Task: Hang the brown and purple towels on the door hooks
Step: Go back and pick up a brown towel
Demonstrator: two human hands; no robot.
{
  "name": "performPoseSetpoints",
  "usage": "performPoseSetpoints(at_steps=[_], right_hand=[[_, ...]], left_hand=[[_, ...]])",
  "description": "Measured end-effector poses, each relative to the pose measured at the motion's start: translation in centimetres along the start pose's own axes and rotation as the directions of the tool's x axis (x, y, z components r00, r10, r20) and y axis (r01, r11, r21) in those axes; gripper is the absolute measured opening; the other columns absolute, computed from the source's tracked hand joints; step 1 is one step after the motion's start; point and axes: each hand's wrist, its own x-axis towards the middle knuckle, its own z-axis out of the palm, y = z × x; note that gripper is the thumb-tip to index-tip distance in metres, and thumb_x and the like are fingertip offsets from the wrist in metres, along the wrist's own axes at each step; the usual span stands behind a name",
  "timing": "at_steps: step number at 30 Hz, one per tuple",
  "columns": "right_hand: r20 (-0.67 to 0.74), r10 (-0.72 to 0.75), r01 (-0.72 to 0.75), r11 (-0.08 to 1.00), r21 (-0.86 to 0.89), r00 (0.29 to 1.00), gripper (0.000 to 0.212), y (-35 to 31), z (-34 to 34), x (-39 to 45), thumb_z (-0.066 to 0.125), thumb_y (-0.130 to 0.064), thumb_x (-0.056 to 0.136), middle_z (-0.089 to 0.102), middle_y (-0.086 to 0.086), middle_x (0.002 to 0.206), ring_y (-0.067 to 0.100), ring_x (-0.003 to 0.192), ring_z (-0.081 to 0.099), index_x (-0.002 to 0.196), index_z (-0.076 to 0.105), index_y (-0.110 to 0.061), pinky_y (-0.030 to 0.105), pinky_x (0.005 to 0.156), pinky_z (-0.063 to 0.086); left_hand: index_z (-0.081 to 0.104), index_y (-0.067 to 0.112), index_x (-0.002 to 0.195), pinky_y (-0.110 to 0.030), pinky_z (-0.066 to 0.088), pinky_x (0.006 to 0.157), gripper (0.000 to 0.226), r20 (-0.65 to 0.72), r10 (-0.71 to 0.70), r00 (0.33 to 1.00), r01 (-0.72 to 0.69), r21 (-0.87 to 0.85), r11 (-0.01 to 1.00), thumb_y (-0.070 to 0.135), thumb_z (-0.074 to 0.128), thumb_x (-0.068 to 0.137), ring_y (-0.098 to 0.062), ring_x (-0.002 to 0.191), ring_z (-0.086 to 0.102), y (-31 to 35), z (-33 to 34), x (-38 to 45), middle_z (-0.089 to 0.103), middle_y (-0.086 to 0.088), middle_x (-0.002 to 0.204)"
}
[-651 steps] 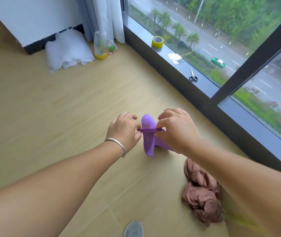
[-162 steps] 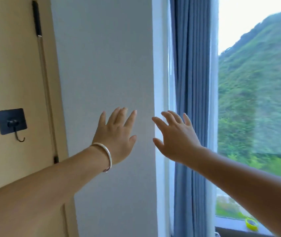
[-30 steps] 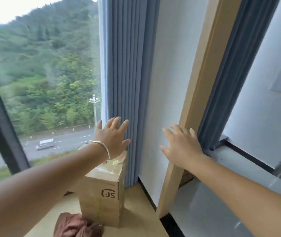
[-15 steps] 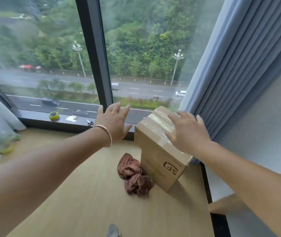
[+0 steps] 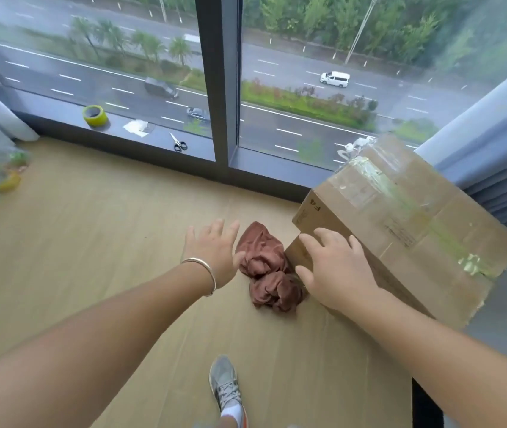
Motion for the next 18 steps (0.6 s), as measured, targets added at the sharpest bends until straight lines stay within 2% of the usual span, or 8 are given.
performPoseSetpoints(at_steps=[7,13,16,18], right_hand=[[0.144,-0.08,0.075,0.997,0.035,0.986,0.053,-1.7,18.2,11.3,0.046,-0.047,0.09,0.038,0.0,0.143,0.019,0.135,0.03,0.139,0.035,-0.03,0.049,0.114,0.019],[0.149,-0.139,0.139,0.99,0.005,0.979,0.054,-0.3,36.0,20.3,0.051,-0.048,0.089,0.038,0.0,0.143,0.019,0.136,0.03,0.138,0.038,-0.031,0.046,0.114,0.02],[0.14,-0.149,0.155,0.987,-0.029,0.979,0.055,1.0,43.9,24.2,0.053,-0.048,0.089,0.039,0.001,0.142,0.02,0.135,0.03,0.139,0.039,-0.031,0.046,0.114,0.02],[0.119,-0.164,0.172,0.983,-0.058,0.979,0.053,1.8,48.3,26.9,0.056,-0.046,0.088,0.041,0.002,0.141,0.021,0.135,0.032,0.137,0.043,-0.03,0.046,0.113,0.023]], left_hand=[[0.017,0.034,0.148,-0.052,0.015,0.113,0.06,0.115,-0.071,0.991,0.085,-0.123,0.989,0.056,0.031,0.095,-0.025,0.138,0.026,-1.6,17.9,9.1,0.021,-0.005,0.155],[0.025,0.038,0.146,-0.055,0.015,0.113,0.053,0.184,-0.094,0.978,0.134,-0.216,0.967,0.054,0.032,0.096,-0.023,0.138,0.024,-0.9,35.4,17.4,0.026,-0.004,0.152],[0.036,0.039,0.141,-0.051,0.021,0.112,0.046,0.181,-0.103,0.978,0.148,-0.257,0.955,0.052,0.035,0.096,-0.022,0.137,0.027,-1.3,42.9,21.9,0.029,-0.001,0.15],[0.051,0.041,0.13,-0.043,0.031,0.107,0.037,0.127,-0.091,0.988,0.129,-0.324,0.937,0.049,0.041,0.096,-0.019,0.131,0.036,-1.7,47.0,25.0,0.039,0.003,0.143]])
